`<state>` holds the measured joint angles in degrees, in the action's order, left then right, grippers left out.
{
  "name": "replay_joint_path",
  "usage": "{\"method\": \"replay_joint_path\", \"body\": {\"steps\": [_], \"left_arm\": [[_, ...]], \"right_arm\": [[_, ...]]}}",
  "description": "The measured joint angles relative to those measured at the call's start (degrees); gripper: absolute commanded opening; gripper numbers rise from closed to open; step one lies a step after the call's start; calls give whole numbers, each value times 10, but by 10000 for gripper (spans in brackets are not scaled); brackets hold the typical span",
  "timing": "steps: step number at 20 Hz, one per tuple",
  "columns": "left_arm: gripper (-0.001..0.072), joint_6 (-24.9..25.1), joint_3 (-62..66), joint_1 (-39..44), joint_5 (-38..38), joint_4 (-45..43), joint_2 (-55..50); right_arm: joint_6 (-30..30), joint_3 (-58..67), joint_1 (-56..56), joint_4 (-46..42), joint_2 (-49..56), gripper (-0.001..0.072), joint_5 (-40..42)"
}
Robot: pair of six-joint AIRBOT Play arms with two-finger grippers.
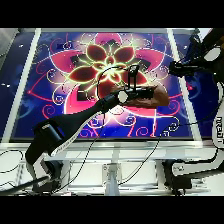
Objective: Fold the clothes and pants, and hang the long-sleeved shirts on hangers.
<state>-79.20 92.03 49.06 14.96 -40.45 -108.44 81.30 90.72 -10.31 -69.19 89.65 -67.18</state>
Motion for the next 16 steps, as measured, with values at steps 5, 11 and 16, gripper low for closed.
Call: {"method": "replay_joint_path", "body": {"steps": [5, 11, 16], "left_arm": [[505, -3, 0, -20, 7, -1, 21], [505, -1, 0, -94, 95, -14, 62], [505, -1, 0, -141, 178, -16, 73]], "right_arm": [[-46, 0, -13, -47, 3, 9, 24], [-106, -16, -129, 24, 63, 481, -78], [-144, -73, -187, 162, 122, 592, -155]]}}
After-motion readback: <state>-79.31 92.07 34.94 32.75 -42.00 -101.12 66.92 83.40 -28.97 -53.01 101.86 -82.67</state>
